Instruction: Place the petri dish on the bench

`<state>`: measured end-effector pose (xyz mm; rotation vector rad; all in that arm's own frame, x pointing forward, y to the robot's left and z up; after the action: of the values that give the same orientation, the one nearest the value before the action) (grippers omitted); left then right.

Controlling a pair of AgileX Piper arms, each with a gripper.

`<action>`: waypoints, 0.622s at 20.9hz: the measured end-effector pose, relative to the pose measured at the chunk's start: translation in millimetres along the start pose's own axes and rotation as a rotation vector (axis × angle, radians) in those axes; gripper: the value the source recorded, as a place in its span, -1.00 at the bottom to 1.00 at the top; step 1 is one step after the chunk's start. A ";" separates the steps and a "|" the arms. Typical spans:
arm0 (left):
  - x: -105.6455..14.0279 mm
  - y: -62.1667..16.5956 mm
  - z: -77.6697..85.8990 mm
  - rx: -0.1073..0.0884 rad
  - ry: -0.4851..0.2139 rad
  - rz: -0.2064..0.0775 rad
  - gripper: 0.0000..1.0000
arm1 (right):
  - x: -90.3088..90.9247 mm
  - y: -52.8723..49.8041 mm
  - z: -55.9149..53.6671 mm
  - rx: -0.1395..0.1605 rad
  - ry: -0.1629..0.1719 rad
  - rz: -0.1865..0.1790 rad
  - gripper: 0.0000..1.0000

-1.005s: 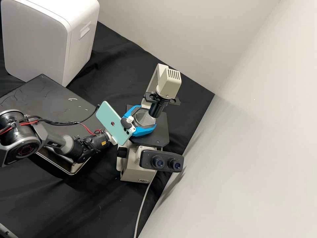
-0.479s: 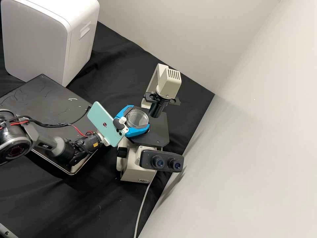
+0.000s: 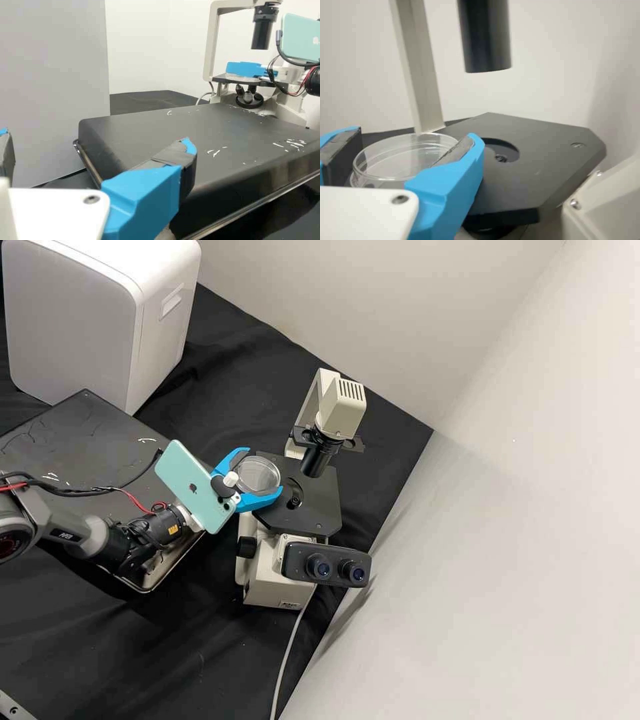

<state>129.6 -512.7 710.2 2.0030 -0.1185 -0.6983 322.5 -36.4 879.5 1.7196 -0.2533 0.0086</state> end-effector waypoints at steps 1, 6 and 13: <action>0.0 0.0 0.0 0.000 0.000 0.000 1.00 | -2.0 -1.0 -1.9 -0.001 0.005 -0.005 -1.00; 0.0 0.0 0.0 0.000 0.000 0.000 1.00 | -10.8 -3.8 -14.0 0.000 0.039 -0.019 -1.00; 0.2 0.3 -0.9 0.000 0.005 0.002 1.00 | -30.0 -7.3 -27.4 -0.003 0.085 -0.049 -1.00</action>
<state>130.3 -512.2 710.7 2.0045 -0.1175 -0.6925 298.3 -3.7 872.4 1.7178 -0.1487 0.0453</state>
